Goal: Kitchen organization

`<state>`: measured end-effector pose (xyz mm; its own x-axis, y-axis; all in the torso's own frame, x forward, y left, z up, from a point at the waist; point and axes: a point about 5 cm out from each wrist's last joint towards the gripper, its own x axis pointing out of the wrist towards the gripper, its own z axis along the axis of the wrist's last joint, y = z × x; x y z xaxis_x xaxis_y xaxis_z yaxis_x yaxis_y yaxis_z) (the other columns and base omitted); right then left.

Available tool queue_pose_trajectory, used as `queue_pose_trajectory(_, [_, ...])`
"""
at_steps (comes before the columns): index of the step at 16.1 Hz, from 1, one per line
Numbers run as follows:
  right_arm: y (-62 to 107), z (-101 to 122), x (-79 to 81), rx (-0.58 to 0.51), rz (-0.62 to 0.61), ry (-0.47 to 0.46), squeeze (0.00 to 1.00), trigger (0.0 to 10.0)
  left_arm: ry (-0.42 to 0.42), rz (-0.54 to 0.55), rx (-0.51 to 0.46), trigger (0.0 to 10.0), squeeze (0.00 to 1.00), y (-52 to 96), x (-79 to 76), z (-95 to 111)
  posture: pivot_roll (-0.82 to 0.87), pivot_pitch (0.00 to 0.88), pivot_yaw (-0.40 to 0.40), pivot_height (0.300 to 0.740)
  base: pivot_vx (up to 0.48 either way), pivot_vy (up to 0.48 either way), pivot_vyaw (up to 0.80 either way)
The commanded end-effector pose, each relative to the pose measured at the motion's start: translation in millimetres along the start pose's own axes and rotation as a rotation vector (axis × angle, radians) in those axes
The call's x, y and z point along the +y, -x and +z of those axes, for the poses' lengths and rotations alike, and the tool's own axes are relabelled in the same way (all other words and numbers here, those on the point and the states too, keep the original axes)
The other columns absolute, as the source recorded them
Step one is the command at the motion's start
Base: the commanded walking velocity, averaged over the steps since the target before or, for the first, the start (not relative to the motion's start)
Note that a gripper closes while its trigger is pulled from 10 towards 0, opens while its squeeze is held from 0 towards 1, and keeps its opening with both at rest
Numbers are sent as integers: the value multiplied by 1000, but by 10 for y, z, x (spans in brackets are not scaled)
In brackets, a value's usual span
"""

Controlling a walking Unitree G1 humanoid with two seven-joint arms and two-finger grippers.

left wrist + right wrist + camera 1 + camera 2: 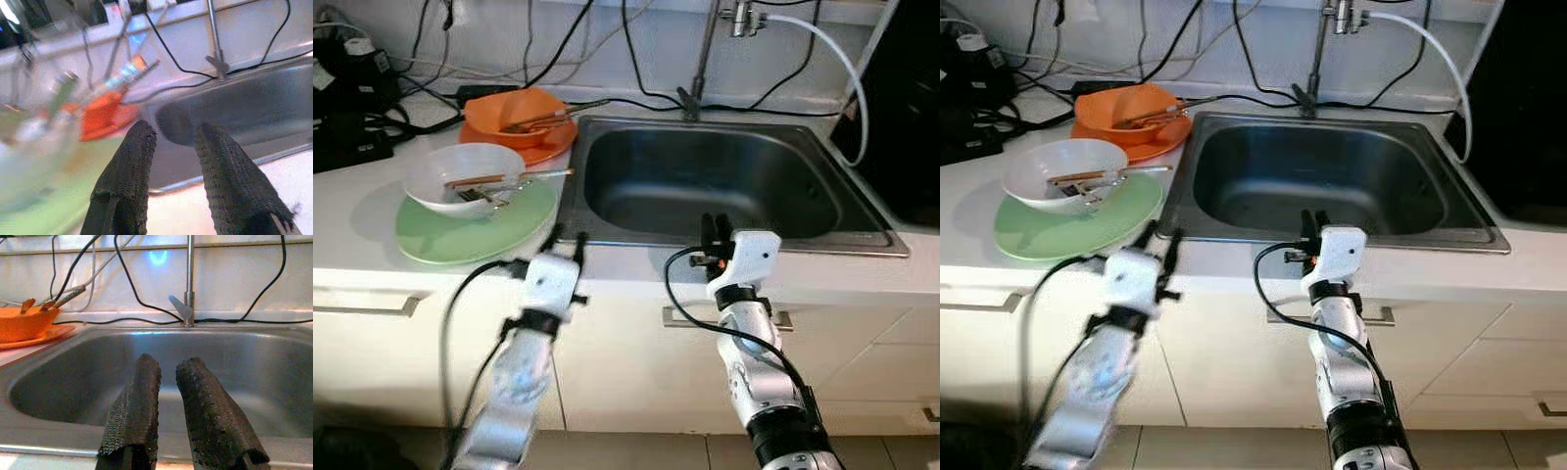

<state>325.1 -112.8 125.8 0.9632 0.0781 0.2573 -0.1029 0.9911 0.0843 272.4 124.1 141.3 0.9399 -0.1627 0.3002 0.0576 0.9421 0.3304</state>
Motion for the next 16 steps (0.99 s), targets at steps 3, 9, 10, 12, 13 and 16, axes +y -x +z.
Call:
queue_pose_trajectory(3, [8,-3,-8,15,-4,3,0,10000,-148,107,24,10000,1000,128,232,-25,138,3,-15,740,0,0,0])
queue_pose_trajectory(9, [0,-28,10,39,5,3,0,10000,-450,134,-17,10000,75,124,561,78,151,12,-20,740,0,0,0])
queue_pose_trajectory(10, [-5,-23,11,38,2,1,0,10000,-454,138,-16,10000,0,108,591,87,152,16,-20,740,0,0,0])
queue_pose_trajectory(12, [-13,-21,17,42,-8,-9,0,10000,-492,111,-1,10000,0,57,631,76,148,23,-16,740,0,0,0])
queue_pose_trajectory(13, [-16,-18,19,42,-7,-9,0,10000,-498,89,5,10000,0,29,632,70,148,26,-15,740,0,0,0])
queue_pose_trajectory(16, [-29,-9,15,41,-11,-7,0,10000,-534,29,-7,10000,0,-45,617,79,141,30,-10,740,0,0,0])
